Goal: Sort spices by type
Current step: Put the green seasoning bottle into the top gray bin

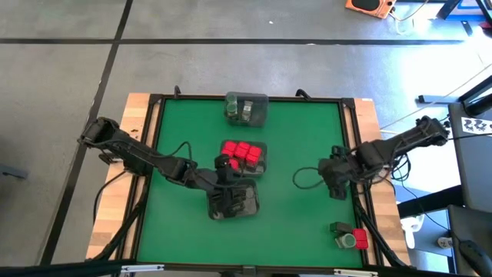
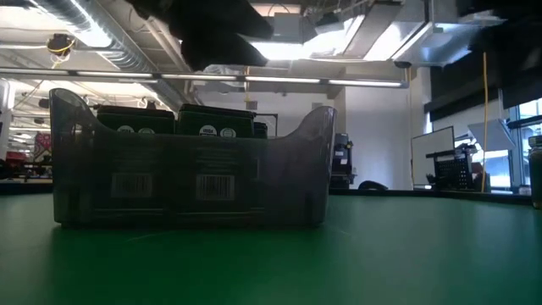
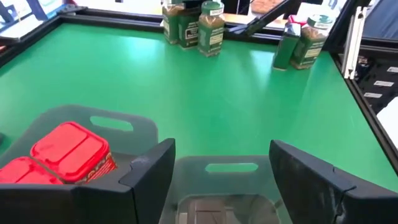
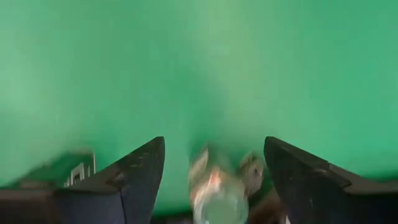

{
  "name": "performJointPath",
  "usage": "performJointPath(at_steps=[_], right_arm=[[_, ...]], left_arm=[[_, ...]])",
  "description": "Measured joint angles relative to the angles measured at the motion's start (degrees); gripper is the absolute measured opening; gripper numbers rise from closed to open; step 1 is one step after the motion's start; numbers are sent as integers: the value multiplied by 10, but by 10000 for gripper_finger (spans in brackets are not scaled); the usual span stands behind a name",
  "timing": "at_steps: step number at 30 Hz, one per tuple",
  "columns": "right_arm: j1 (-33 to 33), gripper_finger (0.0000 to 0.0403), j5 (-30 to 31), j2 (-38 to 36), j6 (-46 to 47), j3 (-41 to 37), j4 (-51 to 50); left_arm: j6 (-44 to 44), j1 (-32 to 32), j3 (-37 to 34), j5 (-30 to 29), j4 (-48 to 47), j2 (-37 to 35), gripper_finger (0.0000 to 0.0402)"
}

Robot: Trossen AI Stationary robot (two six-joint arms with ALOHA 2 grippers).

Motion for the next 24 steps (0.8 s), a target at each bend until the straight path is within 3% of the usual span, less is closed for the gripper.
performJointPath(at_steps=[5, 10, 17, 24], right_arm=[[58, 276, -4, 2, 101, -11, -71], [89, 276, -2, 2, 147, -42, -76], [98, 276, -22, 2, 150, -117, -75], [98, 275, -41, 2, 145, -138, -33]], left_arm=[[14, 0, 0, 0, 14, 0, 257], [22, 0, 0, 0, 19, 0, 257], [22, 0, 0, 0, 18, 0, 257], [22, 0, 0, 0, 18, 0, 257]])
